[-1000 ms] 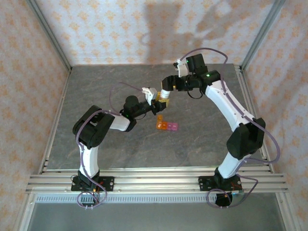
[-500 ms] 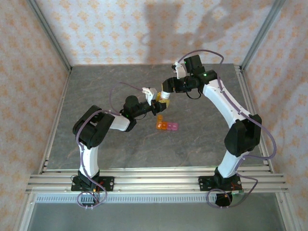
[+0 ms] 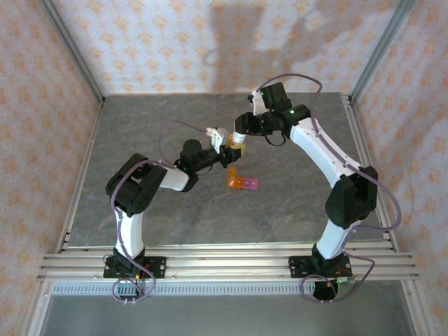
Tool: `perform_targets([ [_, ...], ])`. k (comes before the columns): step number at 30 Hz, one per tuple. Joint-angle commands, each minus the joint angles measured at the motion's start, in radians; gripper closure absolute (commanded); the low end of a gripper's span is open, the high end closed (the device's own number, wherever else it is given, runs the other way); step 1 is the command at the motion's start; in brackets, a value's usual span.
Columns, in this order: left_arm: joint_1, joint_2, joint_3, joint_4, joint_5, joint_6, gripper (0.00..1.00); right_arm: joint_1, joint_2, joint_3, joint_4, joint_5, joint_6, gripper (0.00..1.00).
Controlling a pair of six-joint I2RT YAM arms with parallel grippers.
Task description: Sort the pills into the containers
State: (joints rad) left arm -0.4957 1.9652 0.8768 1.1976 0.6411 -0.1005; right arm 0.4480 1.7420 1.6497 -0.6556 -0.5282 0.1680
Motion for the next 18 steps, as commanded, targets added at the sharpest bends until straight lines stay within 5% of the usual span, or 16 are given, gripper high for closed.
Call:
perform_targets([
  [1, -0.032, -0.09, -0.016, 0.082, -0.17, 0.112, 1.0, 0.044, 0.02, -0.074, -0.032, 0.221, 0.235, 0.6],
  [10, -0.064, -0.088, -0.038, 0.082, -0.259, 0.175, 1.0, 0.092, -0.016, -0.129, 0.108, 0.287, 0.418, 0.56],
  [18, -0.064, -0.101, -0.053, 0.08, -0.269, 0.197, 1.0, 0.05, -0.033, 0.029, -0.003, 0.247, 0.339, 0.33],
])
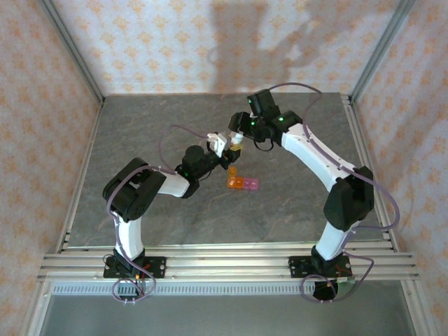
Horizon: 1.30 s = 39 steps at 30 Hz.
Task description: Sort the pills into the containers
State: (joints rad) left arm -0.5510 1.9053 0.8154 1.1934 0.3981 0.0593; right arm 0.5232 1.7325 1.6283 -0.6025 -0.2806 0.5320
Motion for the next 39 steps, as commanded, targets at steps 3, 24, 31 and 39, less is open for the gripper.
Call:
perform_targets([
  [3, -0.004, -0.048, 0.002, 0.084, -0.013, 0.036, 1.0, -0.054, -0.062, 0.053, -0.062, -0.029, -0.051, 0.29],
  [24, 0.076, 0.031, 0.127, 0.077, 0.439, -0.36, 1.0, -0.111, -0.059, 0.101, -0.162, -0.329, -0.526, 0.24],
  [31, 0.076, 0.036, 0.127, 0.076, 0.447, -0.361, 1.0, -0.107, -0.044, 0.101, -0.158, -0.343, -0.516, 0.29],
  [39, 0.076, 0.034, 0.129, 0.075, 0.44, -0.358, 1.0, -0.101, -0.027, 0.102, -0.169, -0.354, -0.517, 0.35],
])
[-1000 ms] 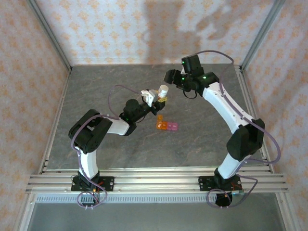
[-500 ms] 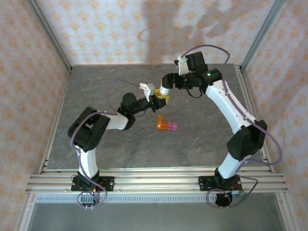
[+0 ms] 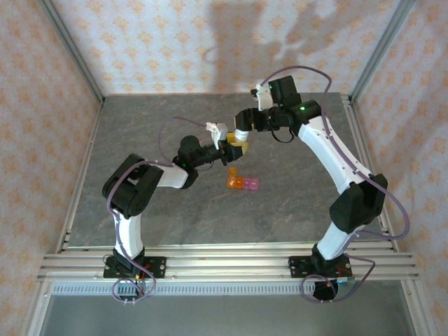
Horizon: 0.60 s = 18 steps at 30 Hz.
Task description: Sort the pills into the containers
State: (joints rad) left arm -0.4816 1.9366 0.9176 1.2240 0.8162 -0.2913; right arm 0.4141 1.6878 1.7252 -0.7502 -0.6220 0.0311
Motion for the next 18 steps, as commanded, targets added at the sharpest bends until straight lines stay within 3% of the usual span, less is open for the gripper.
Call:
perform_targets([
  [1, 0.006, 0.002, 0.026, 0.044, 0.02, -0.006, 1.0, 0.01, 0.019, 0.004, -0.021, -0.013, -0.016, 0.36],
  [12, 0.006, -0.009, 0.029, 0.045, 0.0, -0.005, 1.0, 0.026, 0.024, -0.025, -0.018, -0.003, -0.005, 0.54],
  [18, -0.001, -0.059, -0.012, 0.042, -0.125, 0.074, 1.0, 0.08, 0.021, -0.085, 0.023, 0.137, 0.138, 0.58],
])
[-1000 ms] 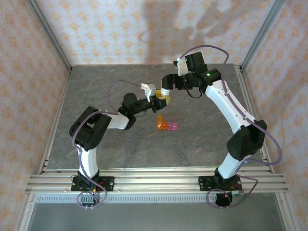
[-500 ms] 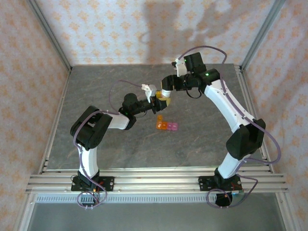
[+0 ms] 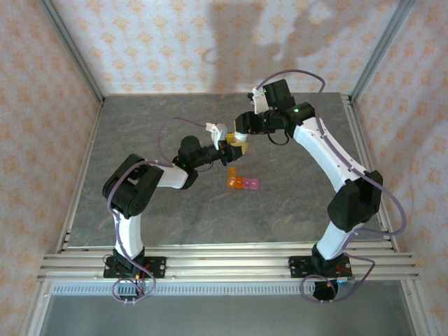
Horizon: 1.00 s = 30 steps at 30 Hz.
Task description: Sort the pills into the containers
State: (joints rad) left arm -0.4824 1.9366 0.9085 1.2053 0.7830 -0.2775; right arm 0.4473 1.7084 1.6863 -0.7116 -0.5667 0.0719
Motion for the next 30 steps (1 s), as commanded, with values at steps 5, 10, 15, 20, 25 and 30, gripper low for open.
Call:
perform_targets([
  [5, -0.044, -0.108, -0.076, 0.067, -0.358, 0.253, 1.0, 0.116, -0.019, -0.154, 0.106, 0.293, 0.358, 0.6],
  [10, -0.089, -0.116, -0.086, 0.073, -0.477, 0.326, 1.0, 0.179, -0.048, -0.246, 0.236, 0.405, 0.509, 0.58],
  [15, -0.093, -0.104, -0.074, 0.076, -0.477, 0.307, 1.0, 0.182, -0.061, -0.227, 0.227, 0.429, 0.514, 0.56],
  [20, -0.093, -0.098, -0.068, 0.075, -0.48, 0.299, 1.0, 0.17, -0.067, -0.159, 0.181, 0.447, 0.487, 0.52],
  [25, -0.093, -0.09, -0.067, 0.073, -0.493, 0.292, 1.0, 0.135, -0.052, -0.042, 0.139, 0.405, 0.477, 0.38],
  [30, -0.091, -0.094, -0.073, 0.073, -0.478, 0.287, 1.0, 0.097, -0.055, 0.033, 0.107, 0.372, 0.475, 0.24],
])
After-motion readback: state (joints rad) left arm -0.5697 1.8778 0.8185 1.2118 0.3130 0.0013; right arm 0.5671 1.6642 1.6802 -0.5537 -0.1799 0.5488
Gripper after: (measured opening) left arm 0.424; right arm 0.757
